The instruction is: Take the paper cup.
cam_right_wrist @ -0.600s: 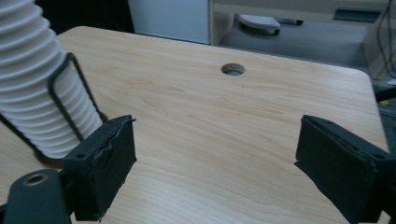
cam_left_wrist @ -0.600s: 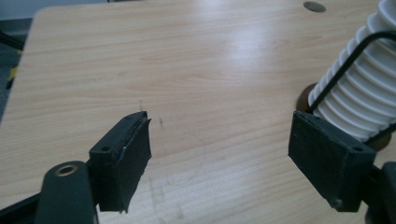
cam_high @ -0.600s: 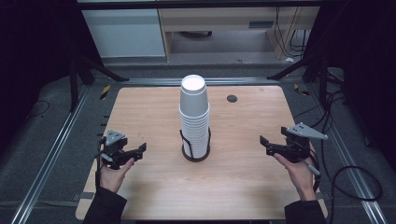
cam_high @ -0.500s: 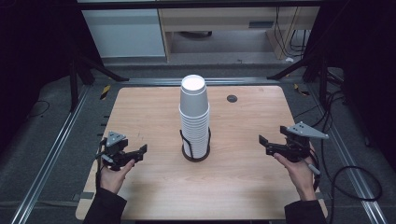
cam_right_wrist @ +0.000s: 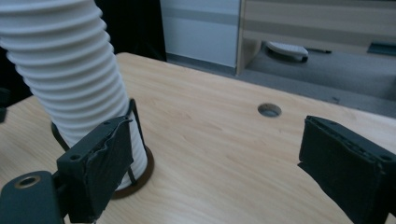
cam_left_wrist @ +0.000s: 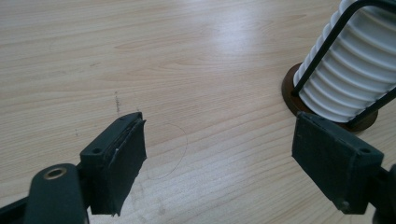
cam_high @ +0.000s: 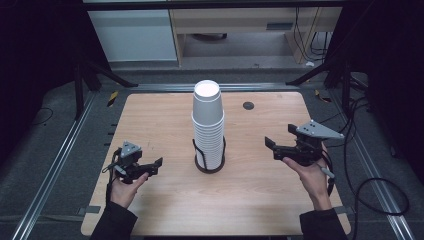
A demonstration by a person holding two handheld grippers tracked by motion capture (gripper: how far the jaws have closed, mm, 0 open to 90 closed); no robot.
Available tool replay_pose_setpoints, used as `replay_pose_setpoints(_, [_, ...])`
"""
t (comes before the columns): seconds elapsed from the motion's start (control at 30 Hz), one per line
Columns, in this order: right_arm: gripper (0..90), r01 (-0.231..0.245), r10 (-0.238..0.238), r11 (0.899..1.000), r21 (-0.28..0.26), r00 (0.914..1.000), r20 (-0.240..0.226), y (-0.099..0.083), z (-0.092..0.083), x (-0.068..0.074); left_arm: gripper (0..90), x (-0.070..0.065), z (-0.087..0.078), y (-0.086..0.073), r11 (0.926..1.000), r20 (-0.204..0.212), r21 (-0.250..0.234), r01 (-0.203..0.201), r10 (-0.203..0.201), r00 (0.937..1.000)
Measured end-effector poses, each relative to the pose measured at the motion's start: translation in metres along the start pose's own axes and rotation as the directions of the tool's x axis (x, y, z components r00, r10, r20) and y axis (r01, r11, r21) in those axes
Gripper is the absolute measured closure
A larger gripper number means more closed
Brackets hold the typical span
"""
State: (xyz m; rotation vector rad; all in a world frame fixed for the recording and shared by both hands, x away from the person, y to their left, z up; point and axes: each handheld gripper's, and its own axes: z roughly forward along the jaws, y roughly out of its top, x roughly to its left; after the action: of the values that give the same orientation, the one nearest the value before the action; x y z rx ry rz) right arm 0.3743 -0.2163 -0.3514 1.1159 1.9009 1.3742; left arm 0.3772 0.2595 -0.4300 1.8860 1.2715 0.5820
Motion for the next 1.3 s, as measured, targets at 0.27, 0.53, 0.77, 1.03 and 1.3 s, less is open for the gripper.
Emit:
replay_pose_setpoints(0.27, [9.0, 0.05, -0.051, 0.998, -0.023, 0.9978, -0.043, 0.031, 0.008, 0.019, 16.4, 0.002, 0.002, -0.002, 0.9999, 0.001, 0.011, 0.001, -0.001, 1.0])
replay_pose_setpoints(0.53, [8.7, 0.046, -0.051, 0.997, -0.057, 0.9935, -0.101, 0.054, 0.012, 0.036, 16.1, 0.004, 0.001, -0.004, 1.0, 0.0, 0.009, 0.002, -0.002, 1.0])
replay_pose_setpoints(0.77, [8.3, 0.049, -0.062, 0.994, -0.094, 0.9881, -0.141, 0.071, 0.016, 0.049, 16.1, 0.003, 0.002, -0.005, 0.9999, -0.002, 0.013, -0.004, 0.004, 1.0])
replay_pose_setpoints(1.03, [8.0, 0.062, -0.084, 0.991, -0.12, 0.9783, -0.19, 0.092, 0.028, 0.071, 16.1, 0.003, 0.003, -0.006, 0.9998, -0.002, 0.017, -0.007, 0.007, 1.0])
replay_pose_setpoints(1.3, [6.4, 0.056, -0.08, 0.991, -0.119, 0.9733, -0.215, 0.102, 0.046, 0.087, 16.2, 0.003, 0.003, -0.006, 0.9998, 0.0, 0.016, -0.008, 0.008, 1.0])
